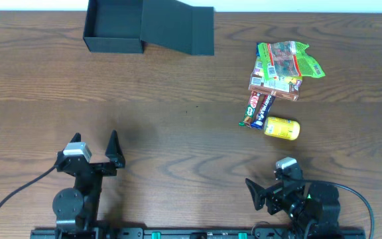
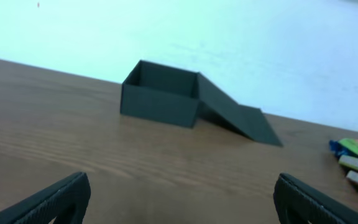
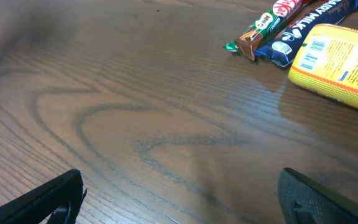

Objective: Pack container
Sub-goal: 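Reach the left gripper forward to the black box's near wall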

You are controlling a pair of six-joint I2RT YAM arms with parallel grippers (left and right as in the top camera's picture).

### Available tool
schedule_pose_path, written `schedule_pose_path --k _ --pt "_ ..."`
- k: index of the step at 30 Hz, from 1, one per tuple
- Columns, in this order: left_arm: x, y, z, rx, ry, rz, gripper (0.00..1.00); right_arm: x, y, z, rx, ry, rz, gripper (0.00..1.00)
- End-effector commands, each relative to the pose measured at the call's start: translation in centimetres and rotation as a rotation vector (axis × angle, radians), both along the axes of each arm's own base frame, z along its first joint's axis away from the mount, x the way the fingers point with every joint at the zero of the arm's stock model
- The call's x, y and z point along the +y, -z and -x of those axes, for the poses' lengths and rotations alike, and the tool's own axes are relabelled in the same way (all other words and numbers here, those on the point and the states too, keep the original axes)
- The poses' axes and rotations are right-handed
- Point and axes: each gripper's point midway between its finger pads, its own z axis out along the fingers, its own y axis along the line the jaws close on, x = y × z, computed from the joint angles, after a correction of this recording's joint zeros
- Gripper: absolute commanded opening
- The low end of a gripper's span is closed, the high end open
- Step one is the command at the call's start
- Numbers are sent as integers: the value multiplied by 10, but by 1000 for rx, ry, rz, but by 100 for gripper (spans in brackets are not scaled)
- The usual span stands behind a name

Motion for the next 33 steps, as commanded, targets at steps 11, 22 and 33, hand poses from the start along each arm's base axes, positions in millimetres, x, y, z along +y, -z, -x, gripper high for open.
schedule_pose_path --k 11,22,33 --pt "17 -40 -60 166 -65 -163 95 2 2 1 5 -5 -8 99" --pt "17 -51 -193 350 -30 -221 95 2 2 1 5 -5 -8 99" --pt "18 -32 -304 422 -9 -255 95 2 2 1 5 -5 -8 99"
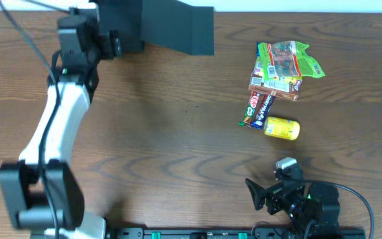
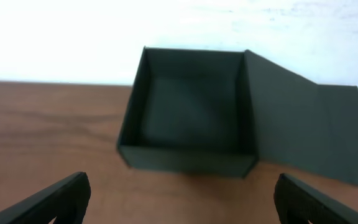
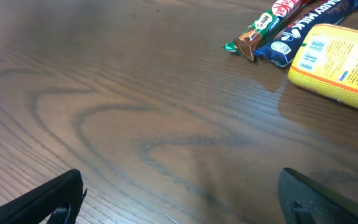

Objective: Pack container
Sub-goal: 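Reach the left gripper forward to the black box's near wall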

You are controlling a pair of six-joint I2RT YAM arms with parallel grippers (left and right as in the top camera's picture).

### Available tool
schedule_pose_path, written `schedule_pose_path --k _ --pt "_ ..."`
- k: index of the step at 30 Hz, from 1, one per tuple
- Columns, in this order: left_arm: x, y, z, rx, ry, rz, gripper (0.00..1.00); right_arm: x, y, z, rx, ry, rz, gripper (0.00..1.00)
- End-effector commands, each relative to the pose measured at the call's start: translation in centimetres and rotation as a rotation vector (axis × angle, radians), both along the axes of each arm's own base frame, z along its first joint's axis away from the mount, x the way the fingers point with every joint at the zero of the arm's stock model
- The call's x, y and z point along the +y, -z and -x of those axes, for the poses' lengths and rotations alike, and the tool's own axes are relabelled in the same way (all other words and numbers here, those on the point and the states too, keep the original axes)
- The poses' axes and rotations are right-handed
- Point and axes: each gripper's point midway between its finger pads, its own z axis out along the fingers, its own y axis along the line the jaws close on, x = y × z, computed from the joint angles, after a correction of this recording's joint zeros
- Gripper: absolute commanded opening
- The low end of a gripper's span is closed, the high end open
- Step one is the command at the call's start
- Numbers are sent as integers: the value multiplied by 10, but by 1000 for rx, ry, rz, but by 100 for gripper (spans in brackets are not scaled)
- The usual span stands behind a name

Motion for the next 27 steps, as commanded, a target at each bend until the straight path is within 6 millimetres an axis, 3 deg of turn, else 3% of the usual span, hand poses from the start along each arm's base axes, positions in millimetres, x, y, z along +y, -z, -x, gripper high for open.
schedule_pose_path --k 1,9,14,22,27 --pt "4 -2 -29 -15 12 -38 96 2 2 1 7 -5 -9 99" --pt "-2 25 -86 7 52 -31 95 2 2 1 7 -5 -9 99" --pt "-6 52 -109 85 75 -15 95 2 2 1 7 -5 -9 99" --pt "-6 101 -109 244 78 -4 96 2 2 1 7 -5 -9 99" --pt "-9 109 -102 286 91 8 96 2 2 1 7 -5 -9 99"
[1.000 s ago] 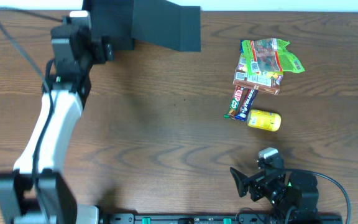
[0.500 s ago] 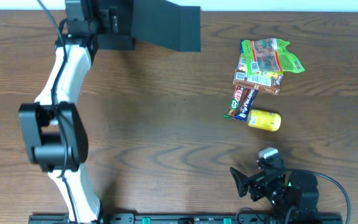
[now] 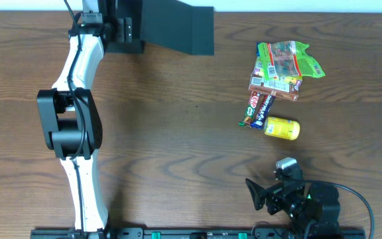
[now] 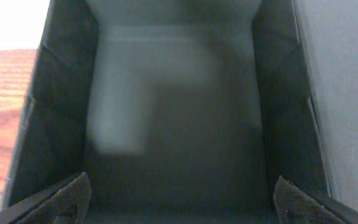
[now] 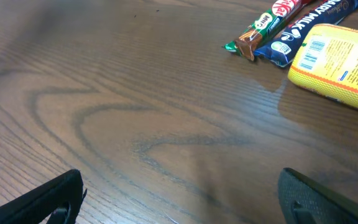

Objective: Pack container
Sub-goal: 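Reach the left gripper forward to the black box's near wall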

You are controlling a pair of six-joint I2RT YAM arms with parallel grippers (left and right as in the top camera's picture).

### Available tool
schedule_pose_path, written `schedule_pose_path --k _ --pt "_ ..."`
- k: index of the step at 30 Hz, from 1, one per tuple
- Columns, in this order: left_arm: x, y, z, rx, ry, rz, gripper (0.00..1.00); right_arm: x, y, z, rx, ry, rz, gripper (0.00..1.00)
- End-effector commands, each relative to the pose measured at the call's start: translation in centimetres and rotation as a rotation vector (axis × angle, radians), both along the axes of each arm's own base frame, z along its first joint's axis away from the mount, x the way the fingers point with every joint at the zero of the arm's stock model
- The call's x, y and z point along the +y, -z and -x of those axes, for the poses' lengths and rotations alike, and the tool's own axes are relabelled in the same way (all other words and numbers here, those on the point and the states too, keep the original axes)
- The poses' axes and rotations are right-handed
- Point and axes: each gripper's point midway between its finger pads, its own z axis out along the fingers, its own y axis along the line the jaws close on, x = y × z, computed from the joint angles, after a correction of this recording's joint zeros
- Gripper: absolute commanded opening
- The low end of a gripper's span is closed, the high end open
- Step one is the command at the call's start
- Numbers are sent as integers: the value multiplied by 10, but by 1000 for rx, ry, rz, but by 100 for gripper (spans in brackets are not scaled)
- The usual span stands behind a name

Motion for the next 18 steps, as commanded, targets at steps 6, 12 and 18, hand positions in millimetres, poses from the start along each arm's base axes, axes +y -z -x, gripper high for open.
schedule_pose_path --k 6,12,18 --pt "0 7 1 27 13 11 95 2 2 1 7 -5 -9 99" --pt "-5 28 3 68 26 37 95 2 2 1 7 -5 -9 99" --pt "-5 38 11 113 21 41 95 2 2 1 7 -5 -9 99"
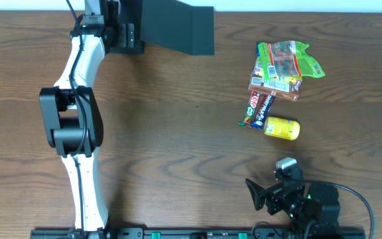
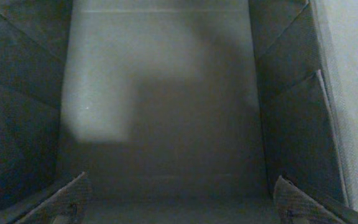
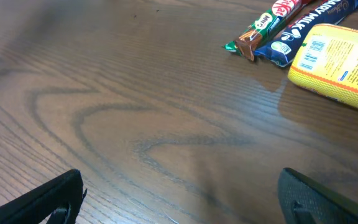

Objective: Pack container
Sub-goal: 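Reach the left gripper forward to the black box's near wall, then grip the box wall with the left gripper and drag it rightward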

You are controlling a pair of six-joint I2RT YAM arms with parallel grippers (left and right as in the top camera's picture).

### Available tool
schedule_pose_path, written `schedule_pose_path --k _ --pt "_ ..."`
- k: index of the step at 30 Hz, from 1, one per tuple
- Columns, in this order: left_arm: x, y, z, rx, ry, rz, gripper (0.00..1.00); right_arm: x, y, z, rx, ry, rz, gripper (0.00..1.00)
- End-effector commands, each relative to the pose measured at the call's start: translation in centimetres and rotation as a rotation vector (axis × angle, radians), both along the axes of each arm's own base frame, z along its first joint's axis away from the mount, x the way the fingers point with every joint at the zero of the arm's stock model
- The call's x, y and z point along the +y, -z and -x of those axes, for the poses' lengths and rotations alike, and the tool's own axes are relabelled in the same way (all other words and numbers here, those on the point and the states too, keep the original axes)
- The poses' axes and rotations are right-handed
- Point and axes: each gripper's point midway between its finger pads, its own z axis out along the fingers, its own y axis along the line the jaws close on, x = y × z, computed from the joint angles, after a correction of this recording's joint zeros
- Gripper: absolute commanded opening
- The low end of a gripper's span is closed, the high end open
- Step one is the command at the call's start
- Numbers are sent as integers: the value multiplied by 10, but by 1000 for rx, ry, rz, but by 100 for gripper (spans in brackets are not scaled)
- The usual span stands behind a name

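Note:
The black box stands open at the table's far left, its lid flap lying to its right. My left arm reaches across to it, and the left gripper is open inside it. The box's bare dark floor fills the left wrist view, with nothing between the fingers. The snacks lie at the right: a green packet, a flat carton, two chocolate bars and a yellow can. My right gripper is open low over the wood, short of the can and bars.
The brown wooden table stretches between the box and the snack pile. My left arm stretches from the front edge up the left side. The right arm's base sits at the front right.
My left gripper has sunk a little further into the black box, whose walls now fill the wrist view. The right gripper and the snacks have not moved.
Both grippers were open at the front edge, the box far off. Then my left arm had stretched out and faced the open box from its front. Then it was over the box's opening, and now it is inside. The right arm stayed still throughout.

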Motion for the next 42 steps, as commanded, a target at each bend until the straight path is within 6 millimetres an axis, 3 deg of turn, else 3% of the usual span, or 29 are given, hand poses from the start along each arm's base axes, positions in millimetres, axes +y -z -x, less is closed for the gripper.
schedule_pose_path --k 1,15,21,26,34,38,42 --pt "2 15 4 44 -2 10 95 2 2 1 7 -5 -9 99" --pt "0 39 45 238 -4 15 95 2 2 1 7 -5 -9 99" --pt "-2 40 63 319 -115 88 95 2 2 1 7 -5 -9 99" --pt "-29 27 77 367 -48 234 95 2 2 1 7 -5 -9 99" --pt "-50 6 67 324 7 402 95 2 2 1 7 -5 -9 99" --pt "-50 -27 57 278 36 462 95 2 2 1 7 -5 -9 99" --pt "-40 -75 47 206 26 433 95 2 2 1 7 -5 -9 99"
